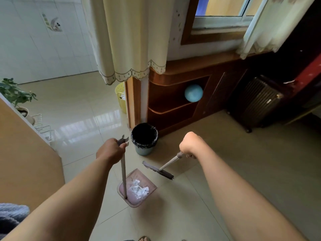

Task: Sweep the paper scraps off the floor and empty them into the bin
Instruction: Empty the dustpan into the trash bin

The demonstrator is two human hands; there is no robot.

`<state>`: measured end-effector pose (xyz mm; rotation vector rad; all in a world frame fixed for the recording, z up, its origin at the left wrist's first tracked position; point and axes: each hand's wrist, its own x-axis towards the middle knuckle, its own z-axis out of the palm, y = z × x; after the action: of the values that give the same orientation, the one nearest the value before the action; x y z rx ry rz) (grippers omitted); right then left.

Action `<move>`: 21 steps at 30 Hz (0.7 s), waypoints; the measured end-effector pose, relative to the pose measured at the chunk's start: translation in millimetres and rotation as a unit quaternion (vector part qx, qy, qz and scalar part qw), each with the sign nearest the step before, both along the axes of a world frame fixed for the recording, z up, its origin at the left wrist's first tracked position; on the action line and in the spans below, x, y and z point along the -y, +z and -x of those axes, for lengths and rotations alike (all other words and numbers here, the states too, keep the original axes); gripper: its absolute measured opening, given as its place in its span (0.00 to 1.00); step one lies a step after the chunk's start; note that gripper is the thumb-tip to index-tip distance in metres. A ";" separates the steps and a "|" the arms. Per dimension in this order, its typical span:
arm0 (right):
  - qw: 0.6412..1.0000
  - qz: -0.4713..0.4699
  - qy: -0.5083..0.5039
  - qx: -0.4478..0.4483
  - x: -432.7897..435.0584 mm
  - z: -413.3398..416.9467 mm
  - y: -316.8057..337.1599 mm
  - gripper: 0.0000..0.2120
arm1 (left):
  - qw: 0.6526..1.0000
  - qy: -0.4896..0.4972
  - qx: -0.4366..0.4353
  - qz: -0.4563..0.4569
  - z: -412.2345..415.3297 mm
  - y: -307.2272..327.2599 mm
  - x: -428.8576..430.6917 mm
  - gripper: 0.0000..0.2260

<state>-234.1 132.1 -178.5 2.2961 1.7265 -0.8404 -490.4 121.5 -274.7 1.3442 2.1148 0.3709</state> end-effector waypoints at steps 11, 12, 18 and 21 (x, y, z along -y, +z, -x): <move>0.984 -0.148 -0.091 -0.044 -25.5 -39.6 41.9 0.07 | 0.995 -0.041 -0.014 -0.085 -39.5 74.1 -25.9 0.16; 0.983 -0.153 -0.093 -0.037 -27.8 -42.4 45.1 0.07 | 0.995 -0.045 -0.014 -0.093 -43.2 80.1 -27.8 0.16; 0.980 -0.178 -0.093 -0.008 -38.7 -55.0 56.1 0.07 | 0.988 -0.054 -0.039 -0.140 -55.6 112.8 -40.8 0.16; 0.979 -0.182 -0.093 -0.006 -43.0 -61.2 61.6 0.06 | 0.984 -0.063 -0.082 -0.146 -60.1 130.6 -46.9 0.17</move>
<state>-172.9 175.1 -117.0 2.7258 1.8201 -0.6068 -430.3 168.4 -144.1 1.7206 2.1530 0.5512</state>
